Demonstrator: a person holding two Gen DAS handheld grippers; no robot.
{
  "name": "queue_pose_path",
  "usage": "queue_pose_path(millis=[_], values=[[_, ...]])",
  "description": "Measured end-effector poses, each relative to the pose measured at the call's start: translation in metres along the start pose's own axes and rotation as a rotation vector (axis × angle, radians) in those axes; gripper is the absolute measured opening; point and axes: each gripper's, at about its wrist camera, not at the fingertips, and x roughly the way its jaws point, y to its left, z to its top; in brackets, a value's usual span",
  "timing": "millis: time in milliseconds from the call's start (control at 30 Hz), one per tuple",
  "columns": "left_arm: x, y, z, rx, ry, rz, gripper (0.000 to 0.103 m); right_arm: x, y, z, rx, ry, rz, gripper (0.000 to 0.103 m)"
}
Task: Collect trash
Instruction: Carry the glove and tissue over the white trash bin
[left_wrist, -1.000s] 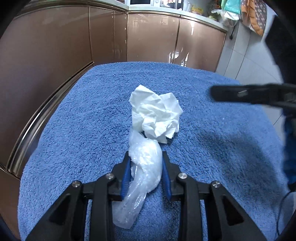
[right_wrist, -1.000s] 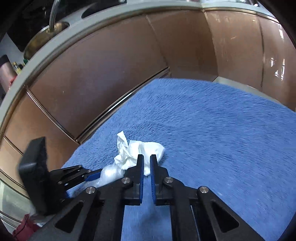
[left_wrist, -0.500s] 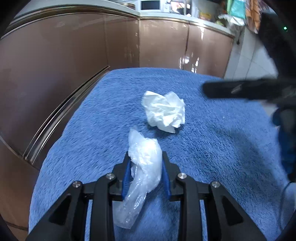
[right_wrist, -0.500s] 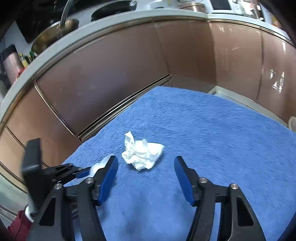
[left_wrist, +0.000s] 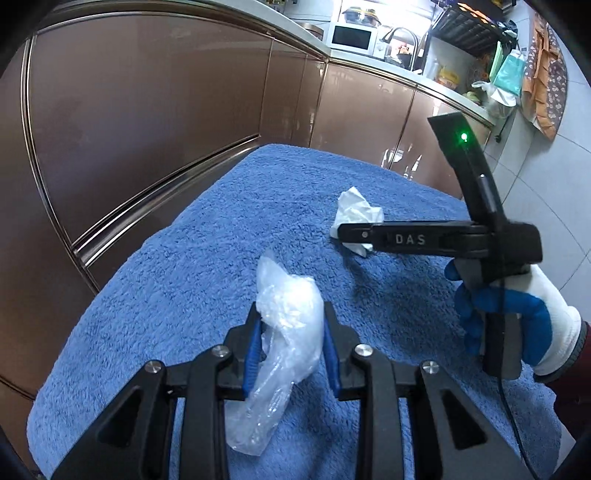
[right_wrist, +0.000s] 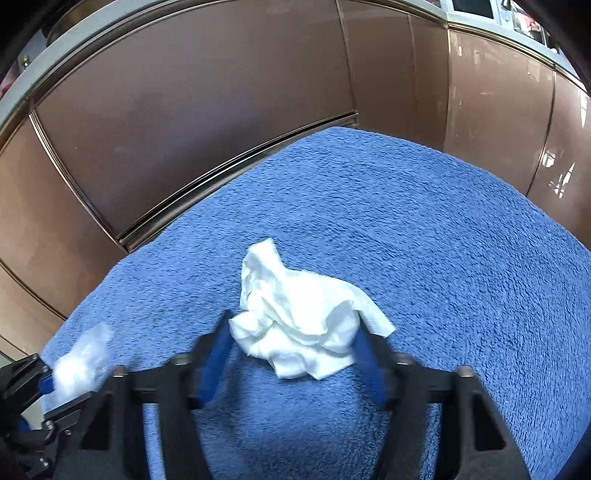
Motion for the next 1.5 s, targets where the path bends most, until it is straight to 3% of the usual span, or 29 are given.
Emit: queue_pose_path(millis=[100, 200, 533, 933, 1500], values=[[-0.008, 0.003, 0.000, -0.001, -0.003, -0.004, 0.028, -0.010, -0.006, -0.004, 0.013, -0.018, 0.018, 0.021], [-0.020, -0.004, -0.004, -0.002, -0.008, -0.009, 0.028, -0.026, -0.008, -0.009, 0.013, -0.041, 0.030, 0.018], [-0.074, -0.045, 0.002, 0.044, -0.076, -0.013, 0.028, -0.131, -0.016, -0.040, 0.029, -0.158, 0.082, 0.017], [-0.152, -0.125, -0.004, 0.164, -0.204, 0.065, 0.028, -0.274, -0.018, -0.121, 0.066, -0.339, -0.018, 0.017], [-0.198, -0.224, -0.021, 0.313, -0.292, 0.004, 0.028, -0.352, -0.006, -0.185, 0.121, -0.484, -0.137, 0.017]])
